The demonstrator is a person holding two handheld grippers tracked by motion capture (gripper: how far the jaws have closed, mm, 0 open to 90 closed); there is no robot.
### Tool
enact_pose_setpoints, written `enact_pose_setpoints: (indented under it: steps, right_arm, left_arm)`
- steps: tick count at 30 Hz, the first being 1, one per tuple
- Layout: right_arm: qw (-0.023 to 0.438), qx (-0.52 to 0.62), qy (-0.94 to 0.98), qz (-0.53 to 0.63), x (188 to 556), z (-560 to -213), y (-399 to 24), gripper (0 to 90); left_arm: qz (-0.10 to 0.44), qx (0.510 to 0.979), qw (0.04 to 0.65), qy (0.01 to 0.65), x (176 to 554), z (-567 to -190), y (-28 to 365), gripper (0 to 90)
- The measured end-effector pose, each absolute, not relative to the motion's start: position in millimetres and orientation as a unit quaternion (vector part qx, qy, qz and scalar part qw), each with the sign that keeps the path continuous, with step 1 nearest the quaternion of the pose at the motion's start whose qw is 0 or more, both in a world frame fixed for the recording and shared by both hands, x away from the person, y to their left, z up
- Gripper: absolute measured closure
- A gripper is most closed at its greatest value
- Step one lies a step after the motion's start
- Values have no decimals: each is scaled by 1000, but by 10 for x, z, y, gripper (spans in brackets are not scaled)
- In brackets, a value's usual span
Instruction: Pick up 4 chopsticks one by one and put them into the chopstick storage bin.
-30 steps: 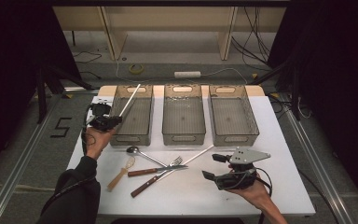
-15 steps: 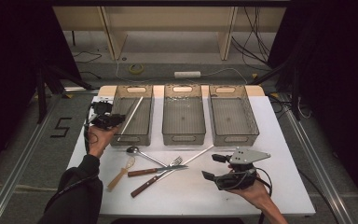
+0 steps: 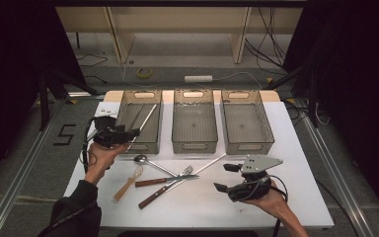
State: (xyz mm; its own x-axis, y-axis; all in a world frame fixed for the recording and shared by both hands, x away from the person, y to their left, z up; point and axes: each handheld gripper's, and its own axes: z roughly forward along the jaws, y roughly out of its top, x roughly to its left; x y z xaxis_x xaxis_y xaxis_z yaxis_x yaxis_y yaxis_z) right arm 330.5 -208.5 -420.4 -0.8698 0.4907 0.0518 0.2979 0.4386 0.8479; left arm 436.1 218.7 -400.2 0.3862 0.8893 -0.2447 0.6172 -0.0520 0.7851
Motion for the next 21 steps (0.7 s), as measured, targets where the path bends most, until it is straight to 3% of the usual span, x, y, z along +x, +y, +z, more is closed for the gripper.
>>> enact_pose_setpoints:
  steps: [9, 21]
  right_arm:
    - [110, 186, 888, 407, 3464, -4127, -2049, 311]
    - [107, 138, 923, 343, 3806, -4057, -1901, 318]
  left_arm:
    - [143, 730, 455, 489, 3992, -4073, 2072, 227]
    - [145, 745, 478, 443, 3592, -4135, 1888, 187]
